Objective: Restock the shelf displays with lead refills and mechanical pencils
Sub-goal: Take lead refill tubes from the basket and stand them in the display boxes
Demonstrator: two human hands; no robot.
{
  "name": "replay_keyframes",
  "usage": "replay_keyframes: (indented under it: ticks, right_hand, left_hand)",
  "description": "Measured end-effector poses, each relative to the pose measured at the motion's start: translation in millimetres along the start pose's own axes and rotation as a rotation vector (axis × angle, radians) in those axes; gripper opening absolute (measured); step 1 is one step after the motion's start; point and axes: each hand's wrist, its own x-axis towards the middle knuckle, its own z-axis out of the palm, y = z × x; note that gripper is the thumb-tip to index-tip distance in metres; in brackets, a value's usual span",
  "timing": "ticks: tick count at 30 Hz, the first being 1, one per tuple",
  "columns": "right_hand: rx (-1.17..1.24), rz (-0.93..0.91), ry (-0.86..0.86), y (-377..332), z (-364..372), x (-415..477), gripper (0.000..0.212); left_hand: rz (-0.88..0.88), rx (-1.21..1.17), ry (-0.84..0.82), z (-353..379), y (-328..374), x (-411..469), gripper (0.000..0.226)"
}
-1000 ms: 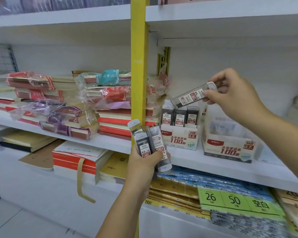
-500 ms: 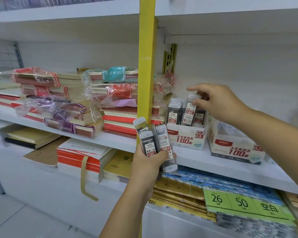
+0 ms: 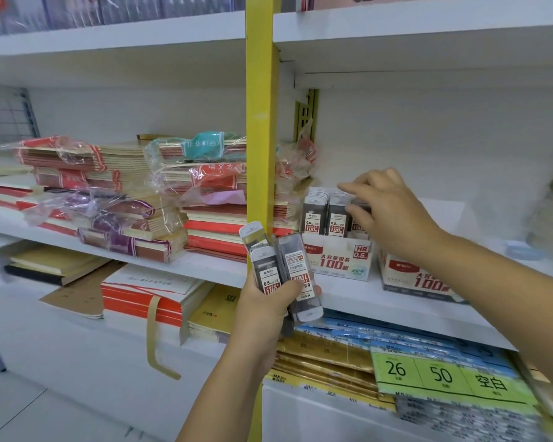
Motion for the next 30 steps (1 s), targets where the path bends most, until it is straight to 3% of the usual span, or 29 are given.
replay_keyframes:
  ticks: [2, 4, 6, 8, 11, 21, 25, 30]
  right_hand:
    - [0.186, 0.005, 0.054, -15.1, -6.3, -24.3, 0.034]
    - [0.416, 0.071, 0.003, -32.3, -5.3, -56.2, 0.027]
    - [0.607, 0.214, -0.145, -46.5, 3.5, -84.9, 0.018]
    - [0.823, 0.377, -0.277, -56.0, 14.4, -104.9, 0.026]
    - [0.997, 0.53, -0.259, -61.5, 22.8, -115.3, 0.025]
    - [1.066, 0.592, -0.295, -41.8, 5.7, -108.6, 0.012]
    - [0.867, 0.517, -0.294, -35.0, -6.3, -103.4, 0.019]
    - [0.755, 0.378, -0.049, -25.4, -29.1, -68.0, 0.023]
  left_hand:
    - [-0.008, -0.022, -0.021, 0.8, -0.1, -1.6, 0.035]
    - [-0.012, -0.042, -0.039, 2.5, -0.5, -3.7, 0.034]
    - [-0.013, -0.03, -0.042, 4.9, -1.5, -6.7, 0.031]
    - [-0.007, -0.016, -0.051, 8.3, -3.4, -9.6, 0.03]
    - [-0.017, -0.007, -0.058, 11.9, -5.0, -13.4, 0.028]
    - [0.067, -0.041, -0.107, -0.6, 5.2, -6.3, 0.035]
    - [0.032, -0.039, -0.087, -3.1, 4.9, -3.9, 0.04]
    - [-0.008, -0.126, -0.165, -3.7, 6.3, -4.8, 0.032]
